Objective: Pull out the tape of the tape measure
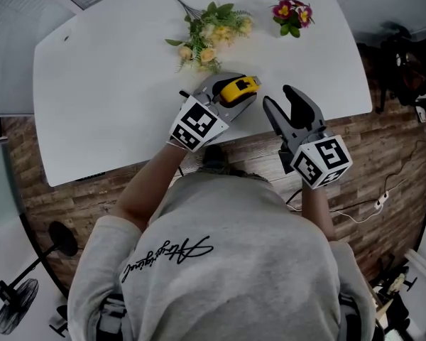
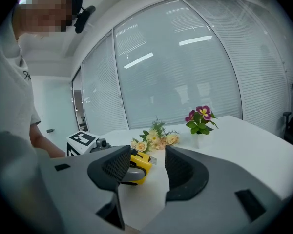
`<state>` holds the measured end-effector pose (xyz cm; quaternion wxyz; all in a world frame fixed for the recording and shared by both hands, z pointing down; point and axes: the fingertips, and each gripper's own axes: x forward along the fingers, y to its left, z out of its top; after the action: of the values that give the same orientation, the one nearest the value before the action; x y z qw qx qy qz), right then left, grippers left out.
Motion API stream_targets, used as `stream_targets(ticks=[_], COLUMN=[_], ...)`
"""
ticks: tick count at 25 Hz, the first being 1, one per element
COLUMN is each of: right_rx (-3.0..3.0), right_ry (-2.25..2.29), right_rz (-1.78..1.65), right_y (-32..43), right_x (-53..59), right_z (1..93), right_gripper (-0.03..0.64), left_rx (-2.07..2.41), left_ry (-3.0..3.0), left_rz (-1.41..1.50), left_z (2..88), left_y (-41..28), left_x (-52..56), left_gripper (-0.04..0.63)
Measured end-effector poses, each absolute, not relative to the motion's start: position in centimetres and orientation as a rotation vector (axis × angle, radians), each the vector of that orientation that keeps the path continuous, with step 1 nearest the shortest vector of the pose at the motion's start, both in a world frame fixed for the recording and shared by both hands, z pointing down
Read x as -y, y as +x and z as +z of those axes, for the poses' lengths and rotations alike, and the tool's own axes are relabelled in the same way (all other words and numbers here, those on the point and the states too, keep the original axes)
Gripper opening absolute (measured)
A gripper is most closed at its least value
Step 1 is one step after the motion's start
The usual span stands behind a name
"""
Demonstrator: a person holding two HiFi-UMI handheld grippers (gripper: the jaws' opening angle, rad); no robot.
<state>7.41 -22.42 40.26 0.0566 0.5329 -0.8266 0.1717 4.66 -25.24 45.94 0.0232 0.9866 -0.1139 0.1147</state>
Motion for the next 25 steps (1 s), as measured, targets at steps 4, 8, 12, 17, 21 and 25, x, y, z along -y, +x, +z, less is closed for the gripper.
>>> stream_targets(ticks=[4,8,12,17,21,25], right_rx=[2.59,2.643,2.671,2.755,2.738,2.736], right_ry=[1.502,1.379,1.322,1.204,1.163,1.151], right_rz=[0.73,0.891,0.999,1.166,1.124,1.137], right_y=[6.5,5.3,4.9,4.3,3.9,3.8], right_x=[23.3,23.8,24.1,24.7,25.0,25.4], right_z=[40.7,41.0,41.9,41.4,41.1,40.8], right_gripper=[0.21,0.207,0.197,0.186,0.17,0.132], left_rx=[0.313,0.264,0.289,0.335,0.391,0.42], left_ry=[3.207,3.29,3.304,3.294,3.287,3.289], left_rz=[0.317,0.287,0.253,0.16,0.145,0.133], left_z=[44.6,44.0,43.6,42.8,42.7,42.3], left_y=[4.3,4.2,4.1,3.7,3.6,3.3], left_x=[23.9,23.0,22.9,23.3,23.6,23.8], left_gripper=[0.176,0.176,0.176,0.176,0.176,0.176])
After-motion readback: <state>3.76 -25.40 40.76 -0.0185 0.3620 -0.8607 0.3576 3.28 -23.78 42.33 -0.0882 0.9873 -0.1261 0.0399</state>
